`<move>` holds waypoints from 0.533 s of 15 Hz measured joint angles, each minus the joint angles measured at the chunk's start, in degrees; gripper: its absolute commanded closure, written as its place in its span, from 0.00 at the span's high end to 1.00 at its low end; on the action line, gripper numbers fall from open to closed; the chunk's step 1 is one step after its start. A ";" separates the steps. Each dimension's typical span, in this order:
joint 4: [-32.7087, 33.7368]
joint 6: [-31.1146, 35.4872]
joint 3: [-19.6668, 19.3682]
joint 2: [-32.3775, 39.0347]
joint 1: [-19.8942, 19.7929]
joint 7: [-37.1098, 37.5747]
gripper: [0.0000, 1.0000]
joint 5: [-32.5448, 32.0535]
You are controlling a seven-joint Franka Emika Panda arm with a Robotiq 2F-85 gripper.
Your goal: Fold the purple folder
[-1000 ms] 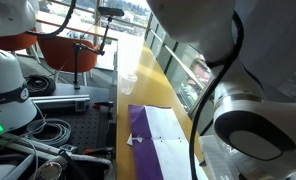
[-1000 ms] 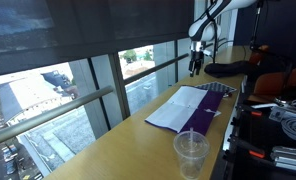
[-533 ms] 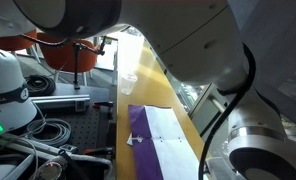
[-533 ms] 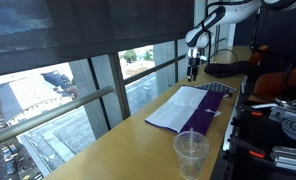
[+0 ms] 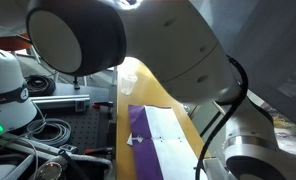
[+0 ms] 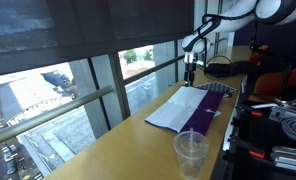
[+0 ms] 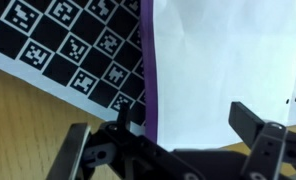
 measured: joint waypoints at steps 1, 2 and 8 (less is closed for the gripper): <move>0.93 -0.55 0.02 0.56 0.00 -0.03 0.65 0.00; 1.83 -1.04 0.02 1.07 -0.01 -0.04 0.58 0.00; 4.98 -2.81 0.18 2.40 0.14 -0.05 0.12 0.00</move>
